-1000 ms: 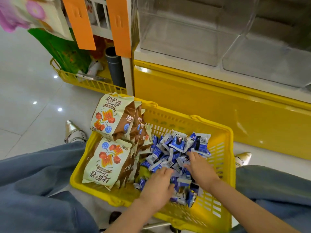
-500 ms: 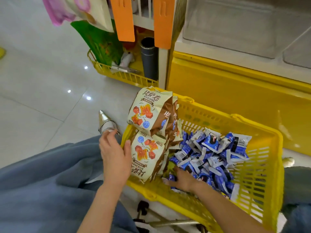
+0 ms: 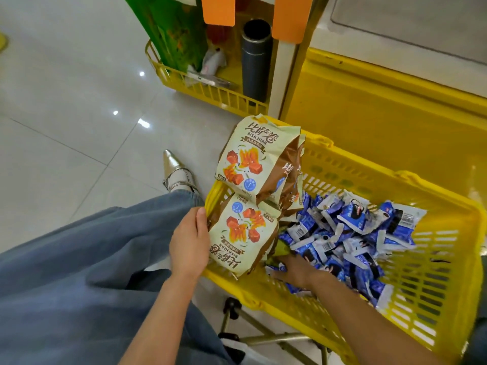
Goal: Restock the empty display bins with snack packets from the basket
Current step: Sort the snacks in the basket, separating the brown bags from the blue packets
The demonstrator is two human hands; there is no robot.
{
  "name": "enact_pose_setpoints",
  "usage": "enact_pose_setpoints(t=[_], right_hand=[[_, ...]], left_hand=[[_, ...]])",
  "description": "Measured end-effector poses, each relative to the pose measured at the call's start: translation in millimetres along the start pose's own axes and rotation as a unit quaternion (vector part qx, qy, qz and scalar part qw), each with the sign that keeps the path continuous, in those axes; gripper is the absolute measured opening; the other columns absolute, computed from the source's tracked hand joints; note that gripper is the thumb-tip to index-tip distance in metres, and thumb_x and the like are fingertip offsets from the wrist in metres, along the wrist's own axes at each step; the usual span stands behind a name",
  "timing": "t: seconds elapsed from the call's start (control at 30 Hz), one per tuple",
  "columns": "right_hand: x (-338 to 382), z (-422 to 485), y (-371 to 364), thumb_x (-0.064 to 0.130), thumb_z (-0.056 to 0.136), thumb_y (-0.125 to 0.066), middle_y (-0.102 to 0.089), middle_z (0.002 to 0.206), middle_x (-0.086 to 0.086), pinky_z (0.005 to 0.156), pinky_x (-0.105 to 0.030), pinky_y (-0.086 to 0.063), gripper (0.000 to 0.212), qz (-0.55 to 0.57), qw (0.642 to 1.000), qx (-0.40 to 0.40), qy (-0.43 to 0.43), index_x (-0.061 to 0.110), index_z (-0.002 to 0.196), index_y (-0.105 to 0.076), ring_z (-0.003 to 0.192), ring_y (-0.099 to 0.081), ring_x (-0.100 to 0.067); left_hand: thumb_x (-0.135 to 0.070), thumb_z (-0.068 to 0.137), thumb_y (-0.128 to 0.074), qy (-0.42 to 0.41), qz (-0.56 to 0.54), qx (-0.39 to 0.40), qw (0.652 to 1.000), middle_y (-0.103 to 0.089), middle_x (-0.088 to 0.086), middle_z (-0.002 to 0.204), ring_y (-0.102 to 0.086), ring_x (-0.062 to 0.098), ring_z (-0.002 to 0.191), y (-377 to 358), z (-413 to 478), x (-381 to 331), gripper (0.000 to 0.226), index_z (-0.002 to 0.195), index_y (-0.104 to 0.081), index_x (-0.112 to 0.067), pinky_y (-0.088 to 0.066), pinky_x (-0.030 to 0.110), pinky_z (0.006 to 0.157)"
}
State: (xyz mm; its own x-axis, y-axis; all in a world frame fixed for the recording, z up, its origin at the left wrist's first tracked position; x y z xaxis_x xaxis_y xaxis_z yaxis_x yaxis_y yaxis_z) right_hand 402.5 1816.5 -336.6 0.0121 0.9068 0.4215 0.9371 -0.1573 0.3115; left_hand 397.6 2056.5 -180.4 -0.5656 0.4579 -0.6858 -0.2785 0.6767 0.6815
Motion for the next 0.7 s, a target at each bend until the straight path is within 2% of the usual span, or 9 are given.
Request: enact_pose_setpoints(t=[0.13, 0.3, 0.37, 0.4, 0.47, 0.53, 0.57, 0.63, 0.7], right_hand=[[2.5, 9.3, -0.7, 0.042, 0.093, -0.051, -0.047, 0.141, -0.006, 0.106, -0.037, -0.038, 0.048, -0.116, 0.993, 0.002, -0.009, 0.026, 0.138, -0.044, 0.129, -0.043, -0.026], [10.0, 5.8, 7.2, 0.036, 0.094, -0.051, -0.063, 0.117, -0.013, 0.086, -0.032, -0.047, 0.035, -0.16, 0.983, -0.088, -0.02, 0.02, 0.124, -0.059, 0.109, -0.058, -0.027], [12.3, -0.4, 11.4, 0.035, 0.095, -0.051, -0.065, 0.105, -0.013, 0.078, -0.032, -0.047, 0.029, -0.171, 0.979, -0.109, -0.005, 0.016, 0.112, -0.064, 0.104, -0.06, -0.028], [12.6, -4.8, 14.3, 0.036, 0.095, -0.051, -0.064, 0.093, -0.012, 0.072, -0.031, -0.045, 0.025, -0.169, 0.979, -0.114, 0.001, 0.014, 0.098, -0.065, 0.099, -0.061, -0.028], [9.9, -15.7, 20.7, 0.037, 0.094, -0.051, -0.06, 0.083, -0.01, 0.065, -0.029, -0.044, 0.028, -0.142, 0.982, -0.125, 0.019, 0.012, 0.085, -0.06, 0.089, -0.063, -0.026], [6.2, -30.4, 30.4, 0.033, 0.094, -0.053, -0.064, 0.098, -0.011, 0.071, -0.031, -0.048, 0.029, -0.069, 0.986, -0.141, 0.054, 0.008, 0.103, -0.065, 0.085, -0.061, -0.02], [5.5, -39.4, 37.1, 0.03, 0.094, -0.054, -0.063, 0.1, -0.01, 0.074, -0.031, -0.047, 0.028, -0.025, 0.986, -0.147, 0.078, 0.006, 0.104, -0.066, 0.082, -0.058, -0.016], [7.4, -58.5, 53.1, 0.024, 0.093, -0.057, -0.057, 0.086, -0.003, 0.072, -0.03, -0.043, 0.019, 0.037, 0.979, -0.156, 0.128, 0.009, 0.085, -0.064, 0.073, -0.051, -0.01], [10.6, -77.3, 71.2, 0.023, 0.092, -0.058, -0.052, 0.078, 0.004, 0.07, -0.022, -0.041, 0.017, 0.065, 0.97, -0.183, 0.148, 0.012, 0.08, -0.062, 0.07, -0.049, -0.006]], left_hand=[[-0.046, 0.096, -0.027, 0.008, 0.0, -0.002, 1.0, -0.057, -0.008, 0.068, -0.056, 0.006, 0.065, -0.3, -1.2, -1.5, 0.034, 0.075, -0.05, -0.032, -0.038, 0.025, 0.055], [-0.042, 0.098, -0.029, 0.009, 0.001, -0.006, 1.0, -0.058, -0.01, 0.07, -0.057, 0.006, 0.068, -0.5, 0.3, -0.6, 0.031, 0.076, -0.049, -0.033, -0.039, 0.026, 0.056], [-0.04, 0.098, -0.03, 0.002, -0.009, -0.008, 1.0, -0.059, -0.009, 0.073, -0.058, 0.009, 0.07, 0.6, 0.6, -2.8, 0.03, 0.078, -0.051, -0.032, -0.04, 0.027, 0.057], [-0.037, 0.099, -0.032, -0.002, -0.02, -0.013, 1.0, -0.06, -0.008, 0.076, -0.059, 0.011, 0.074, 1.9, 0.3, -4.3, 0.027, 0.082, -0.052, -0.031, -0.042, 0.028, 0.06], [-0.027, 0.099, -0.035, -0.017, -0.05, -0.042, 0.998, -0.059, -0.005, 0.09, -0.058, 0.013, 0.085, 9.6, -2.0, -10.2, 0.02, 0.095, -0.054, -0.024, -0.045, 0.03, 0.07], [-0.017, 0.098, -0.04, -0.06, -0.054, -0.088, 0.993, -0.052, -0.009, 0.096, -0.051, 0.009, 0.091, 21.8, -9.2, -25.0, 0.013, 0.1, -0.051, -0.024, -0.042, 0.023, 0.075], [-0.014, 0.097, -0.042, -0.098, -0.047, -0.109, 0.988, -0.047, -0.011, 0.095, -0.048, 0.006, 0.089, 27.6, -15.5, -37.6, 0.013, 0.101, -0.049, -0.024, -0.039, 0.017, 0.074], [-0.016, 0.095, -0.042, -0.196, -0.049, -0.118, 0.972, -0.043, -0.012, 0.093, -0.044, 0.001, 0.085, 31.4, -33.9, -69.0, 0.011, 0.101, -0.05, -0.02, -0.037, 0.009, 0.073], [-0.018, 0.093, -0.04, -0.291, -0.063, -0.058, 0.953, -0.044, -0.011, 0.092, -0.043, -0.002, 0.082, 16.5, -56.9, -98.2, 0.013, 0.1, -0.05, -0.019, -0.038, 0.007, 0.071]])
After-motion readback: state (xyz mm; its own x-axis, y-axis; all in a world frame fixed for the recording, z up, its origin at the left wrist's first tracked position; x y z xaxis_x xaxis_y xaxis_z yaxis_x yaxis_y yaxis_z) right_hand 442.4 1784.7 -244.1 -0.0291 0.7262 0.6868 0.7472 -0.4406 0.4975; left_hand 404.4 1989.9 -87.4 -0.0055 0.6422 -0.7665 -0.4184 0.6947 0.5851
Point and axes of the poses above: each hand's wrist, its own z-axis towards the middle knuckle, its own y-axis out of the back of the hand, x = y × z, the point moved 7 cm from there along z, towards the middle knuckle
